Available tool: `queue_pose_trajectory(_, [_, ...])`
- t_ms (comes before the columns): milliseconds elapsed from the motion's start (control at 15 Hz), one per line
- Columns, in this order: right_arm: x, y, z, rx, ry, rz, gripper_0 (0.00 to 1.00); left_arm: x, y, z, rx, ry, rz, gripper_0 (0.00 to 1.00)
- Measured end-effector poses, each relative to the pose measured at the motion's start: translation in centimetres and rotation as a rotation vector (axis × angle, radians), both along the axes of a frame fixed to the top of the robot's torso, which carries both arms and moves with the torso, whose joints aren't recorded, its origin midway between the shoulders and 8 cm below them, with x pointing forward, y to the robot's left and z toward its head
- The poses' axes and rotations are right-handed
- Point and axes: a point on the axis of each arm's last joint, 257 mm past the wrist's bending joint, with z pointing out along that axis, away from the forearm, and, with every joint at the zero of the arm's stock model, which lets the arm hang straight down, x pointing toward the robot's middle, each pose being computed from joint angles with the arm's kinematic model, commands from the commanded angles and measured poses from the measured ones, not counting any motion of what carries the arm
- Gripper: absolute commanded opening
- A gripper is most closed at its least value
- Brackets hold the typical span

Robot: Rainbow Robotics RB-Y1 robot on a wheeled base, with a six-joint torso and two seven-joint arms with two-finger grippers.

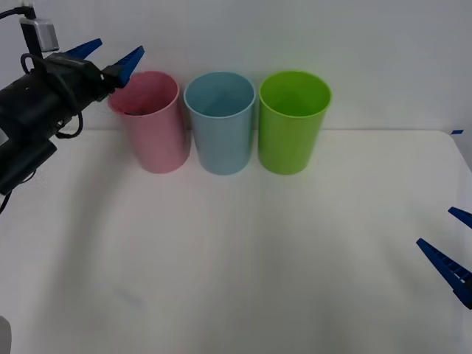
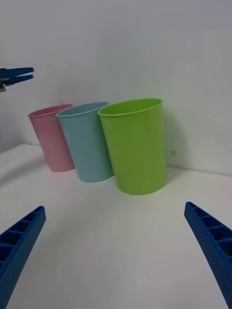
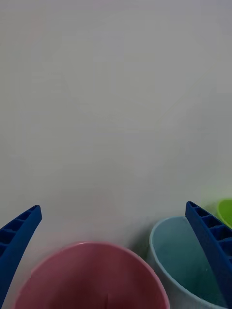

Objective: Grasp the object on the table and drop it into the matching bin: aluminum can to the light blue bin, PET bottle to the pink bin.

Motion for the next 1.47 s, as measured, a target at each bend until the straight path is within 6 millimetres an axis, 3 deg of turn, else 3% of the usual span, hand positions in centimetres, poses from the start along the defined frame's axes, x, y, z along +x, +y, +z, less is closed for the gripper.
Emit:
queue_pose_trajectory(467, [0.0, 0.0, 0.0, 0.0, 0.0, 0.0, 1.0, -7.3, 4.3, -3.4, -0.015, 0.02, -0.021, 1.0])
queue_pose_trajectory(1133, [0.0, 0.0, 0.0, 0.0, 0.0, 0.0, 1.0, -18.8, 12.1, -12.2, 0.193, 0.114, -0.046, 1.0])
queue_pose_trajectory(1467, [0.0, 0.0, 0.0, 0.0, 0.0, 0.0, 1.0, -24.8, 14.9, -15.0, 0.264, 0.17, -0.08, 1.0])
